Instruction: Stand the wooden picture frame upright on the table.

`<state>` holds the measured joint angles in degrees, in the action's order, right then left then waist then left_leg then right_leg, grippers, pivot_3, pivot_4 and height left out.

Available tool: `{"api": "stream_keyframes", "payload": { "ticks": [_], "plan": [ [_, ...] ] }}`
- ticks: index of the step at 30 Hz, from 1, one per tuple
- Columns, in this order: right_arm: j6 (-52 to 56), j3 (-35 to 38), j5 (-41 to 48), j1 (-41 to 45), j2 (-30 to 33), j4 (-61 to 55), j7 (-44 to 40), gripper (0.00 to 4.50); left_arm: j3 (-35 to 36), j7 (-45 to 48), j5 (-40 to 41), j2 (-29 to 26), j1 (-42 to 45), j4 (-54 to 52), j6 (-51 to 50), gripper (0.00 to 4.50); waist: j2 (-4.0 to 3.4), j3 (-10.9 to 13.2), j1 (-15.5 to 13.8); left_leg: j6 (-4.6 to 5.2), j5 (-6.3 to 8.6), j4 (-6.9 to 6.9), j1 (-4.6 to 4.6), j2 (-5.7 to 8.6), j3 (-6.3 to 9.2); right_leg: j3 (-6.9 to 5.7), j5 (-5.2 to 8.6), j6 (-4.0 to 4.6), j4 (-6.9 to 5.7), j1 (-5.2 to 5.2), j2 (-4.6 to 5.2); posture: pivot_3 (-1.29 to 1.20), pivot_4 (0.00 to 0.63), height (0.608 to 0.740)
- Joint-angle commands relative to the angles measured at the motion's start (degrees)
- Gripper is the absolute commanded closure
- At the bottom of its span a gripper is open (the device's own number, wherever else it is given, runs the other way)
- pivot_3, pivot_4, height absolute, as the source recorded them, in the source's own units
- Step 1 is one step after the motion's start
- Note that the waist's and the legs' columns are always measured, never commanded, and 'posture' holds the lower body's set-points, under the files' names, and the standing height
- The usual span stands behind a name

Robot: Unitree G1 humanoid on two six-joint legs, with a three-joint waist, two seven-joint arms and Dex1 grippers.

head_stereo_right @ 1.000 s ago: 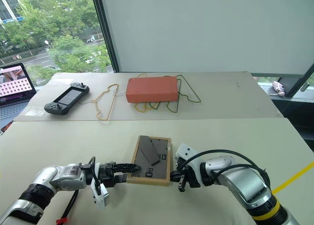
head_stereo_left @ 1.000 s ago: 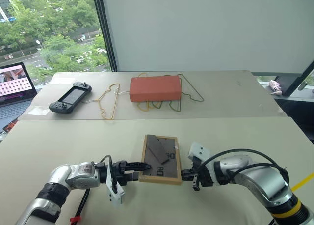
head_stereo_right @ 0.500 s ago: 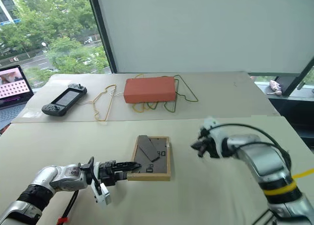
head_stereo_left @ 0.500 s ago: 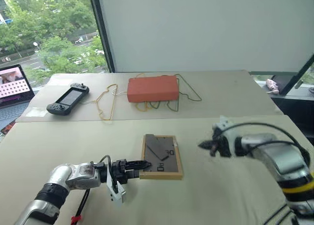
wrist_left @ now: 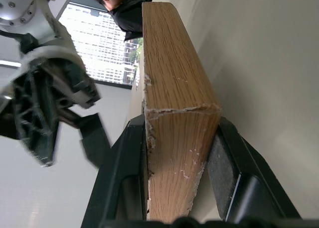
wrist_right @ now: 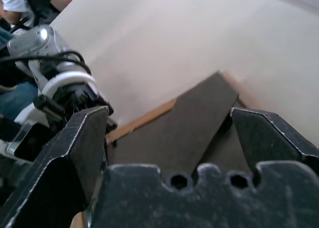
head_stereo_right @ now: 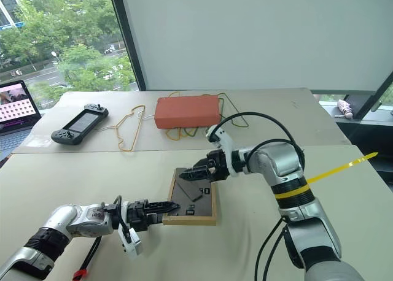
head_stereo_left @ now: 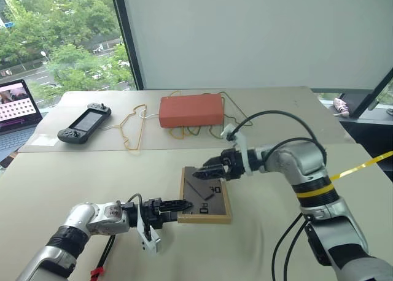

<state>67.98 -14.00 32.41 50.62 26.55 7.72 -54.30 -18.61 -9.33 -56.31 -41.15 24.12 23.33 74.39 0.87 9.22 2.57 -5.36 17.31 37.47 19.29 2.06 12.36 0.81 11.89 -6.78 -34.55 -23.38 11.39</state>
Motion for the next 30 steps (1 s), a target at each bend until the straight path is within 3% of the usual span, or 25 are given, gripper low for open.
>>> {"api": "stream_keyframes", "payload": {
  "ticks": [1,6,13,25,30],
  "plan": [
    [-3.2,-2.7,-1.8,0.2,-0.3,3.1,-3.0,0.06,-1.4,0.1,-0.3,-0.5,0.0,0.0,-0.5,3.35,0.0,0.0,0.0,0.0,0.0,0.0,0.01,0.0,0.0,0.01,0.0,0.0,-0.06,-0.05,0.0,0.0,0.15,0.74],
    [-5.4,-4.6,-3.1,0.3,-2.8,5.6,-4.5,0.06,-1.9,0.2,0.2,-0.7,-0.4,-0.4,-1.0,3.35,-0.05,0.0,0.0,0.0,0.0,0.16,-0.01,0.0,-0.01,0.02,0.0,0.0,-0.37,-0.12,0.0,0.0,0.15,0.74],
    [0.0,-0.3,3.4,0.2,-4.0,-4.2,-6.2,0.06,-2.2,0.3,0.6,-0.9,-0.4,-0.6,-1.5,3.35,-0.07,0.0,0.0,-0.01,0.0,0.29,0.12,0.0,-0.01,0.04,0.0,0.0,-0.53,-0.31,0.0,0.0,0.15,0.74],
    [0.7,4.6,7.3,-4.8,1.2,-12.1,-5.1,0.06,-3.1,0.8,1.9,-1.0,-0.2,-0.9,-2.6,3.35,-0.08,-0.1,0.1,-0.05,-0.03,0.37,0.67,0.01,-0.01,0.04,-0.03,0.05,-0.53,-0.86,0.0,0.0,0.15,0.74],
    [-2.9,6.0,2.7,-9.5,7.9,-10.5,-2.5,0.06,-3.3,1.2,2.8,-0.9,-0.2,-1.2,-3.1,3.35,-0.08,-0.1,0.0,-0.04,-0.02,0.37,0.67,0.02,-0.02,0.03,-0.03,0.05,-0.51,-0.83,0.0,0.0,0.15,0.74]
  ]
}}
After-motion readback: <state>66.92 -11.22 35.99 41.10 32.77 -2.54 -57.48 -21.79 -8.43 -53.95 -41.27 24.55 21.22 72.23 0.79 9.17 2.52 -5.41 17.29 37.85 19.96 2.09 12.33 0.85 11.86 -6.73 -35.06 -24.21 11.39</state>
